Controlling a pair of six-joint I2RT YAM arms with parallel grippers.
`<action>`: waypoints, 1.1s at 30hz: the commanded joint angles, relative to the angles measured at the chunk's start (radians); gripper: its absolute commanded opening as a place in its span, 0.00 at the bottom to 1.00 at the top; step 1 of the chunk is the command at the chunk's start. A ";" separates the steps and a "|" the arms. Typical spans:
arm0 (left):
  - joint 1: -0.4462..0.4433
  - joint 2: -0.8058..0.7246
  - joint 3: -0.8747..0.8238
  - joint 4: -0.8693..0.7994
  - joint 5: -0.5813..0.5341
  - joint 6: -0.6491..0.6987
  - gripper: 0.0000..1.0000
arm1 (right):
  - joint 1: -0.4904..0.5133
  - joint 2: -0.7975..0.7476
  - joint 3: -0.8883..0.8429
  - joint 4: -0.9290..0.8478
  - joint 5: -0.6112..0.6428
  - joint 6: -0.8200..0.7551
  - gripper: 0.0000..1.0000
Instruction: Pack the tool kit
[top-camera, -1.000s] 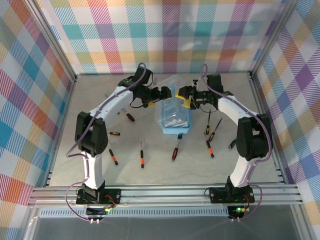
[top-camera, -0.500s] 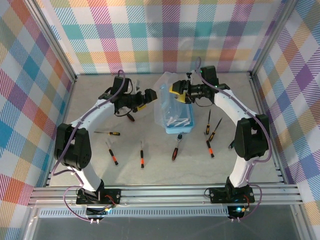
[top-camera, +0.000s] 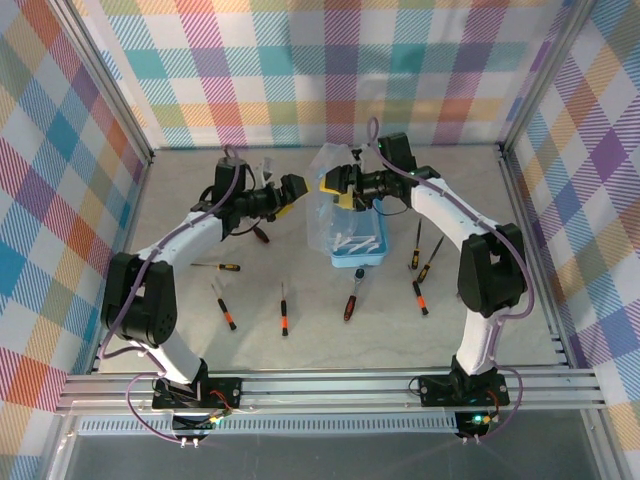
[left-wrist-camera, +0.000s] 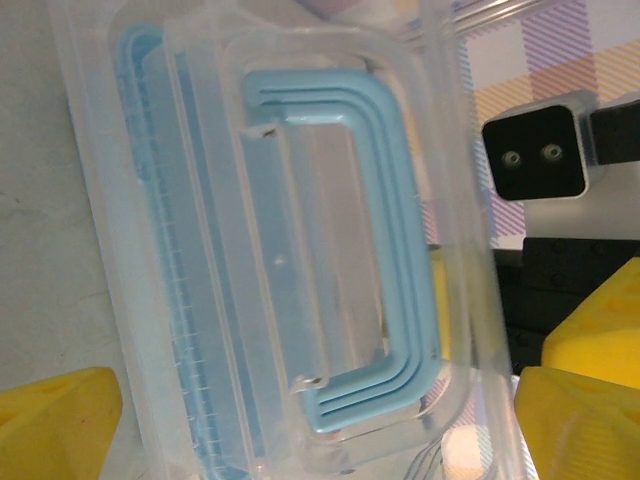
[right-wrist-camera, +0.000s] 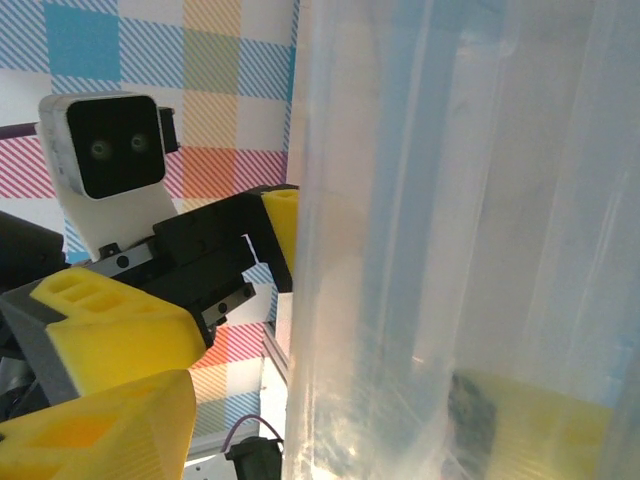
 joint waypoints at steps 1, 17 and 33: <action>0.018 -0.046 -0.002 -0.025 -0.009 0.031 1.00 | 0.038 -0.012 0.089 -0.056 0.048 -0.034 0.69; 0.031 -0.052 -0.070 0.099 -0.020 -0.075 1.00 | 0.137 0.013 0.217 -0.161 0.267 -0.021 0.69; 0.034 0.028 0.065 -0.390 -0.188 0.223 1.00 | -0.140 -0.214 -0.115 -0.385 0.648 -0.315 0.68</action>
